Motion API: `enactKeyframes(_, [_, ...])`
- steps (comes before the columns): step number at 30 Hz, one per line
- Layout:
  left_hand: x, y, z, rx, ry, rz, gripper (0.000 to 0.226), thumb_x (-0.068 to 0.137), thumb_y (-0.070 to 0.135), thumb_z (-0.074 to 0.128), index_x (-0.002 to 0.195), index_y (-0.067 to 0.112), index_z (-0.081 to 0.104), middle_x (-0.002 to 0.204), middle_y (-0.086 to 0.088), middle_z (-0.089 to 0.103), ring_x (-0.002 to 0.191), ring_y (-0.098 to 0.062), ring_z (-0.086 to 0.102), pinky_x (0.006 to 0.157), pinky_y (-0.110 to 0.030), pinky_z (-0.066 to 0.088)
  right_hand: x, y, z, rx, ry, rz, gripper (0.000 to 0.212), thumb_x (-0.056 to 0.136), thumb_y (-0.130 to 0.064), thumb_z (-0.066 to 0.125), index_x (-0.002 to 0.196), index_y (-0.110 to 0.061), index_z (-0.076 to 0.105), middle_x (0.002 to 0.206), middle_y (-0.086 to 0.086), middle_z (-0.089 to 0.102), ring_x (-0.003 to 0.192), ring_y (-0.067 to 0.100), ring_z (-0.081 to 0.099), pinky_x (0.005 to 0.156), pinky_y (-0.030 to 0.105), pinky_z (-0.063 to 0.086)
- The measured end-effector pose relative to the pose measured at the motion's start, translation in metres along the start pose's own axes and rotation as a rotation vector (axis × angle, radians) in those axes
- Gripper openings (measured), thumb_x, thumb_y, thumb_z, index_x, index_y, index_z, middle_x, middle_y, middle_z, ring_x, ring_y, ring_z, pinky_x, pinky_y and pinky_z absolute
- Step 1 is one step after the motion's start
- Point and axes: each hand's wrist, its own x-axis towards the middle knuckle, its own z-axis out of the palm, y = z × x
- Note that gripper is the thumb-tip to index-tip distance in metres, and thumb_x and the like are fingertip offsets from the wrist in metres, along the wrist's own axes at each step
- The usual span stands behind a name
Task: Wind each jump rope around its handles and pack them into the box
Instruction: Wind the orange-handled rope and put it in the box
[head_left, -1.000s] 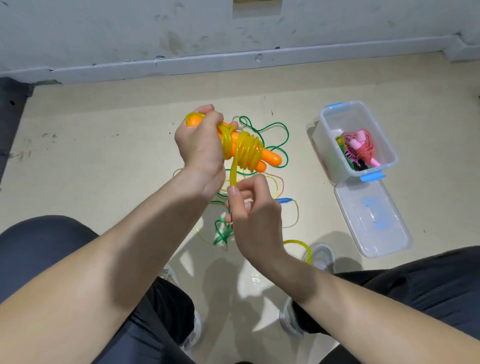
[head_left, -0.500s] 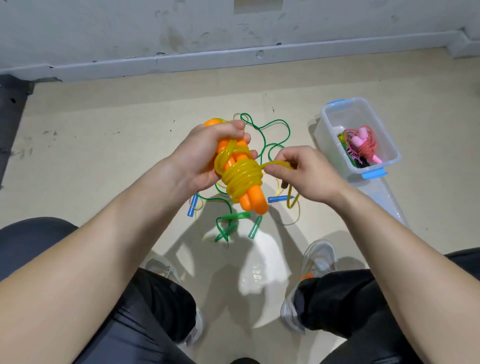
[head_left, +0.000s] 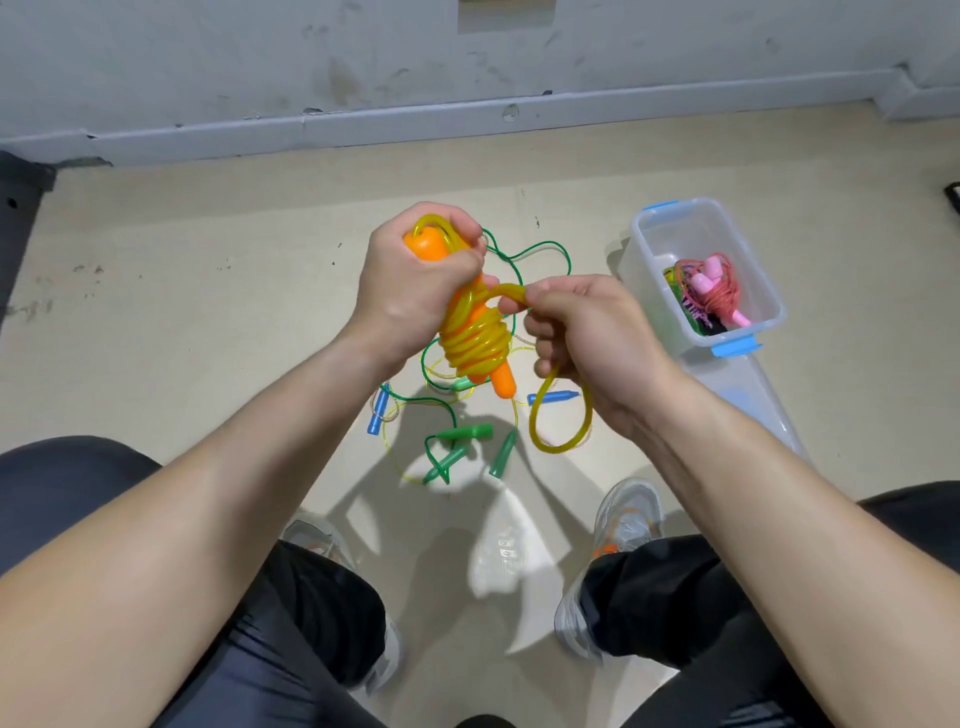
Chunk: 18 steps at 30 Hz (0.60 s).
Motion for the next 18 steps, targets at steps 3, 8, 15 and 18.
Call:
enactKeyframes(3, [0.001,-0.004,0.001,-0.018,0.067,0.006,0.022,0.086,-0.008,0.066,0.086,0.014,0.063,0.083,-0.007,0.064,0.073,-0.034,0.075,0.069,-0.046,0.061,-0.008,0.003,0.004,0.05,-0.01,0.011,0.03,0.103,-0.008,0.044,0.105,0.014,0.063,0.058,-0.003,0.033,0.047,0.011,0.031,0.059,0.033,0.04])
enactKeyframes(8, [0.007,-0.003,-0.003,-0.123,0.168,0.001,0.019,0.085,-0.009,0.065,0.088,0.009,0.062,0.082,-0.009,0.064,0.069,-0.034,0.072,0.064,-0.044,0.062,-0.017,0.01,0.007,-0.061,0.034,-0.045,0.023,0.102,-0.013,0.049,0.096,-0.003,0.07,0.053,-0.007,0.044,0.047,0.008,0.043,0.061,0.037,0.055])
enactKeyframes(15, [0.007,-0.002,-0.004,-0.241,0.107,-0.079,0.019,0.08,-0.005,0.067,0.09,0.009,0.062,0.078,-0.008,0.065,0.068,-0.036,0.071,0.066,-0.043,0.06,-0.021,0.02,0.008,-0.332,0.229,-0.241,0.02,0.099,-0.023,0.056,0.091,-0.02,0.074,0.055,-0.021,0.055,0.056,0.004,0.049,0.06,0.033,0.046])
enactKeyframes(18, [0.009,0.003,-0.008,-0.317,-0.027,-0.139,0.022,0.071,0.002,0.066,0.092,0.009,0.06,0.079,-0.007,0.065,0.071,-0.036,0.072,0.067,-0.042,0.06,-0.012,0.01,-0.002,0.048,0.201,-0.064,0.022,0.1,-0.011,0.054,0.087,-0.013,0.072,0.049,-0.017,0.047,0.047,0.004,0.036,0.049,0.025,0.035])
